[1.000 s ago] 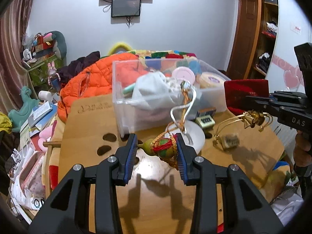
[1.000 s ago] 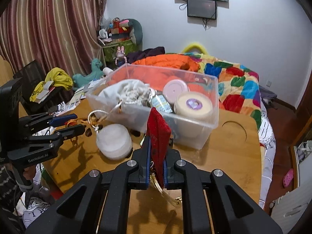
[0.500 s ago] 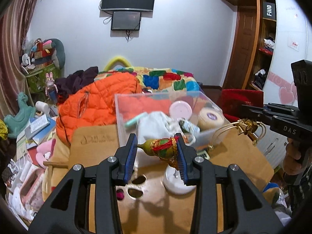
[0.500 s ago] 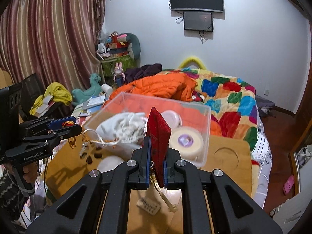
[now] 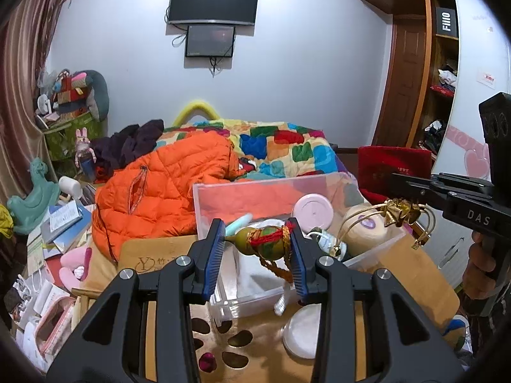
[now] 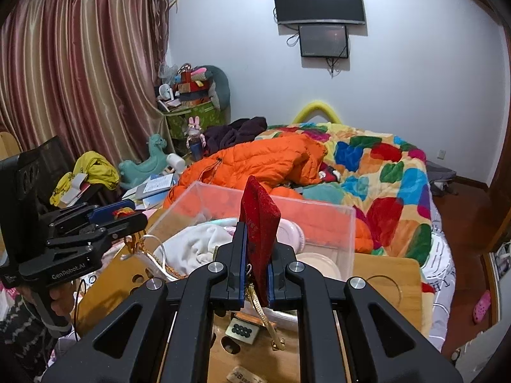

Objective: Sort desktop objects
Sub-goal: 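Carry the red pouch and gourd ornament over the clear box, then release the red pouch with the right tool while the left tool drops the gourd ornament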

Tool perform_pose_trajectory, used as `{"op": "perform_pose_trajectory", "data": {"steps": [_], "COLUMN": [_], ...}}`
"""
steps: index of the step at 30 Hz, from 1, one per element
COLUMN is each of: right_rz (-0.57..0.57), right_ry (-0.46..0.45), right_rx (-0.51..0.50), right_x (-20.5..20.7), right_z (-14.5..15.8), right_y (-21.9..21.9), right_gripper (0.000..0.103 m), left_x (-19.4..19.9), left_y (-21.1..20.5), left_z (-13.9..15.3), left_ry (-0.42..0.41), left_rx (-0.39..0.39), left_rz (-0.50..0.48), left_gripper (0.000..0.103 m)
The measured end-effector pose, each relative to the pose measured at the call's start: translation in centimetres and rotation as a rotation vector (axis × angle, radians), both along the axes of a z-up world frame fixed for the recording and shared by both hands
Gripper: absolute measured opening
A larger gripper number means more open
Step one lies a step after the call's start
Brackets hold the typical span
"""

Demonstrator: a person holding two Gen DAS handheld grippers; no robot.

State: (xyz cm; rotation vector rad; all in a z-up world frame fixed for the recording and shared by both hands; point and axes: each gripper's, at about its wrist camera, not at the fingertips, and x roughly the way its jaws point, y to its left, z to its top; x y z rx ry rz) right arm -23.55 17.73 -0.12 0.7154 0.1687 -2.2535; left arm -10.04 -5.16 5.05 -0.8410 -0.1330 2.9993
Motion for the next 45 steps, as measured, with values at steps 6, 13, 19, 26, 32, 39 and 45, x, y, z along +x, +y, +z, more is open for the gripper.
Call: {"op": "perform_pose_trajectory", "data": {"steps": [6, 13, 19, 26, 32, 39, 45], "right_rz": [0.031, 0.039, 0.033, 0.035, 0.022, 0.008, -0.010], "right_ry": [-0.056, -0.104, -0.133, -0.135, -0.085, -0.068, -0.006], "right_rx": [0.032, 0.074, 0.117, 0.152, 0.200, 0.219, 0.221], "right_x": [-1.2, -2.4, -3.2, -3.1, -2.4, -1.9, -0.6], "right_z": [-2.0, -4.1, -5.7, -6.9, -6.8, -6.4, -5.5], "right_y": [-1.5, -2.7, -3.5, -4.1, -4.5, -4.6, -4.3], "right_gripper": [0.008, 0.008, 0.008, 0.009, 0.014, 0.032, 0.050], "left_x": [-1.5, -2.8, -3.3, -3.8, -3.9, -3.8, -3.0], "left_y": [-0.4, -1.0, 0.2, 0.8, 1.1, 0.9, 0.7], "left_z": [-1.8, -3.5, -4.1, -4.4, -4.5, -4.0, -3.0], "left_ry": [-0.049, -0.088, -0.090, -0.090, -0.101, -0.105, -0.079], "left_rx": [-0.002, 0.014, -0.048, -0.091, -0.097, -0.083, -0.065], "left_rz": [0.008, 0.007, 0.008, -0.005, 0.000, 0.005, 0.007], "left_gripper": [0.038, 0.038, 0.038, 0.038, 0.039, 0.044, 0.057]}}
